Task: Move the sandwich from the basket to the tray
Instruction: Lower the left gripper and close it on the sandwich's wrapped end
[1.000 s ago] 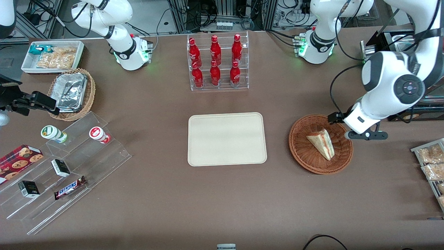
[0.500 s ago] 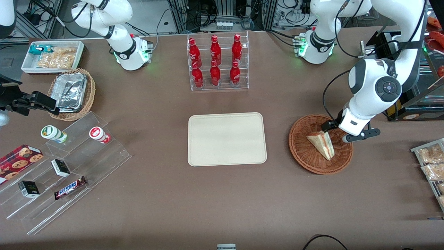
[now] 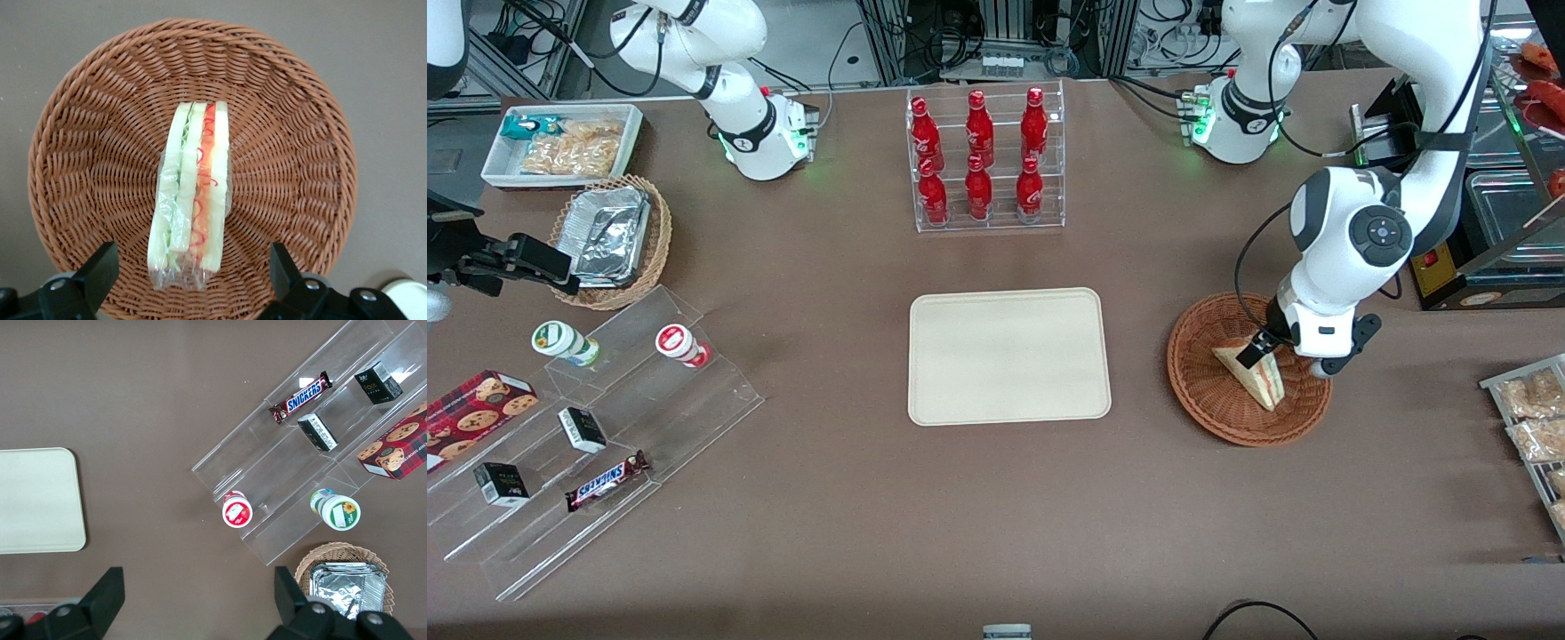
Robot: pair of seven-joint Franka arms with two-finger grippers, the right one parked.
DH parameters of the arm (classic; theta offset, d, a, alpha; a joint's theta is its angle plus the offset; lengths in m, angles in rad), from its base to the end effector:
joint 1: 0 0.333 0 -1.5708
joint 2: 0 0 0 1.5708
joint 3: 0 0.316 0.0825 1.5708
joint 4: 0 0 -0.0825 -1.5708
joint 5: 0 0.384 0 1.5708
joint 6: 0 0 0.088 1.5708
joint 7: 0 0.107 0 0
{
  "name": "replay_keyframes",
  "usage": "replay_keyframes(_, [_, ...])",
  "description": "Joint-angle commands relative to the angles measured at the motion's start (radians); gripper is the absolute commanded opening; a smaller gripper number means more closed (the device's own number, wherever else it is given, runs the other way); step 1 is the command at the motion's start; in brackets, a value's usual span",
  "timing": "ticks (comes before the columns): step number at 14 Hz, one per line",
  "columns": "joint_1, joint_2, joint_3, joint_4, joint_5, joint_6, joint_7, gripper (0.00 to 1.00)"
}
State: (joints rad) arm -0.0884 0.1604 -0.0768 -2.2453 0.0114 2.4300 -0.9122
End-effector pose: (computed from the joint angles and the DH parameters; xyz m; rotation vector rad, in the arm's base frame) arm 0.5341 -0.0889 0.2979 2.9135 1.1293 0.0295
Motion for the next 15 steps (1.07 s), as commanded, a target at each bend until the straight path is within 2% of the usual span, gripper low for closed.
replay_keyframes(1, [-0.004, 0.025, 0.005, 0.0, -0.01, 0.021, -0.022, 1.0])
replay_keyframes(5, [0.002, 0.088, 0.006, -0.005, -0.01, 0.089, -0.031, 1.0])
replay_keyframes(6, [0.004, 0.09, 0.006, -0.005, -0.01, 0.086, -0.037, 0.87])
replay_keyframes(7, [0.004, 0.088, 0.006, -0.005, -0.01, 0.08, -0.065, 0.59])
replay_keyframes(8, [0.002, 0.09, 0.006, -0.005, -0.01, 0.078, -0.082, 0.37])
replay_keyframes(9, [0.001, 0.088, 0.006, -0.005, -0.01, 0.078, -0.086, 0.22])
replay_keyframes(10, [-0.007, 0.088, 0.006, -0.005, -0.008, 0.077, -0.083, 0.12])
replay_keyframes(11, [-0.013, 0.084, 0.006, -0.007, -0.007, 0.075, -0.076, 0.06])
replay_keyframes(13, [-0.017, 0.07, 0.006, 0.004, 0.005, 0.037, -0.036, 0.05])
replay_keyframes(15, [-0.021, 0.039, 0.002, 0.029, 0.004, -0.015, 0.1, 0.04])
